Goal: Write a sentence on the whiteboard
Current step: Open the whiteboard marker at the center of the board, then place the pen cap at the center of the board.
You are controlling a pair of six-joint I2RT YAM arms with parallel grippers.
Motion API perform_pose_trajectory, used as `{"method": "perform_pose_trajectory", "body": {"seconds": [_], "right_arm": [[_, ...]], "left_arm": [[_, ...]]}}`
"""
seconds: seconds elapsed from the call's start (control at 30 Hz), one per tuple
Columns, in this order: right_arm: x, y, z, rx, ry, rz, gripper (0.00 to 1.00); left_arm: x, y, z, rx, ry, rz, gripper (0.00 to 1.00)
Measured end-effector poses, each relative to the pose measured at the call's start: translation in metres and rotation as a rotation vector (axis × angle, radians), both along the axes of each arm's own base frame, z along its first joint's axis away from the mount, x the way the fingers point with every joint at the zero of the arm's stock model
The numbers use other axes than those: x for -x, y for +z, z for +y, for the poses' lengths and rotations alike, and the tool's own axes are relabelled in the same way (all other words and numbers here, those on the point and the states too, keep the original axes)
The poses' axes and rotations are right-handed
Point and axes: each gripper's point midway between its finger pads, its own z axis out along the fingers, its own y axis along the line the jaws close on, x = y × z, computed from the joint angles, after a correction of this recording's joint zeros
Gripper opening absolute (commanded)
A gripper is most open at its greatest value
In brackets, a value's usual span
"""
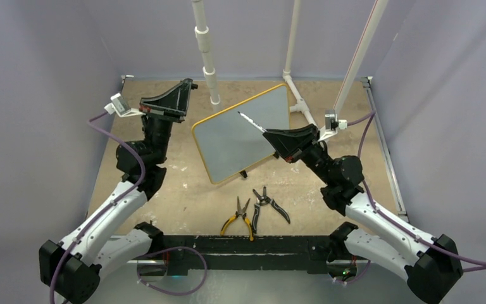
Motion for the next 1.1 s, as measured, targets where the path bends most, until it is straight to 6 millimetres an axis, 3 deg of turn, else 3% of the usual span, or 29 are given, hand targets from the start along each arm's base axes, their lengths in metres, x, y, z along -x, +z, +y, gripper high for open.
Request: {"method": "perform_pose_trajectory", "body": {"seconds": [0.23, 0.37, 0.47, 0.6, 0.8, 0.9, 1.1], "right_arm": [[-0.005, -0.002, -0.009, 0.066, -0.086, -0.012, 0.00], [-0.007, 0.005, -0.016, 0.100, -0.140, -0.036, 0.00], [-0.007, 0.009, -0.022, 0.128, -0.178, -0.058, 0.00], [-0.009, 0.007, -0.031, 0.178, -0.244, -0.083, 0.00], [-0.017, 0.001, -0.046, 0.257, -0.356, -0.110, 0.00], [-0.019, -0.001, -0.049, 0.290, -0.385, -0.128, 0.00], [-0.022, -0.005, -0.050, 0.328, -0.405, -0.151, 0.00]], "left_arm": [[-0.016, 0.007, 0.003, -0.306, 0.167, 0.153, 0.00], [-0.026, -0.014, 0.015, -0.482, 0.275, 0.275, 0.00], [-0.039, -0.051, 0.025, -0.626, 0.340, 0.402, 0.00], [-0.051, -0.123, 0.035, -0.803, 0.369, 0.602, 0.00], [-0.039, -0.235, 0.064, -0.999, 0.395, 0.895, 0.00], [-0.029, -0.264, 0.076, -1.043, 0.409, 0.981, 0.00], [-0.018, -0.293, 0.081, -1.046, 0.391, 1.063, 0.00]]}}
